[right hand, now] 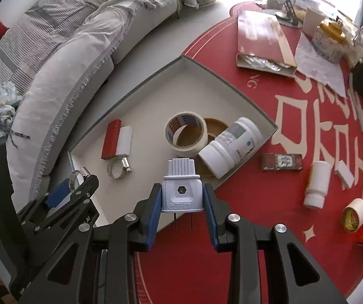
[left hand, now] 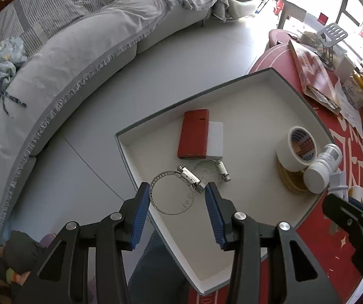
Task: Organize rigid objects
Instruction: 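Carry the white plug and hose clamp over the grey box, then release the clamp beside the first clamp while the right tool drops the plug in the box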
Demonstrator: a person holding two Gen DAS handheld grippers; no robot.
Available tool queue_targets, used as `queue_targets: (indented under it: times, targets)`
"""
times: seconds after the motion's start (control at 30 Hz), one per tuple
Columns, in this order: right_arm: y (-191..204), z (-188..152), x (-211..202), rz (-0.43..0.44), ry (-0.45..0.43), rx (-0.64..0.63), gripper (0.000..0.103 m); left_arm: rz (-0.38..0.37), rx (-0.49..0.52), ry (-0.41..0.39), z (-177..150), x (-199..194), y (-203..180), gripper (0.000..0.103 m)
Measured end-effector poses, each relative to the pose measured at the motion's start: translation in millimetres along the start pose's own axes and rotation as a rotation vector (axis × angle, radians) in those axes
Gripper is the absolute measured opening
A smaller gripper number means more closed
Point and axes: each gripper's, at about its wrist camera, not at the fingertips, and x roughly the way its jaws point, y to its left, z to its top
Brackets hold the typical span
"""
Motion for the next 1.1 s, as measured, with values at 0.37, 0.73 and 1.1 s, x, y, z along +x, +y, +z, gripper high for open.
queue_targets:
  times: [0.37, 0.73, 1.1]
  targets:
    - [7, 4, 21, 0.006, 0.044, -0.002, 0.034, 0.003, 0.035, 0.029, -1, 16, -8, 0.048]
    - [10, 8, 38, -0.003, 0.073, 0.010, 0.033, -0.001, 0.069, 0.047, 2, 29, -9, 0.048]
    - [10, 7, 47, -0.003, 0.085, 0.024, 0.034, -0.032, 0.120, 0.046, 0, 33, -20, 0.057]
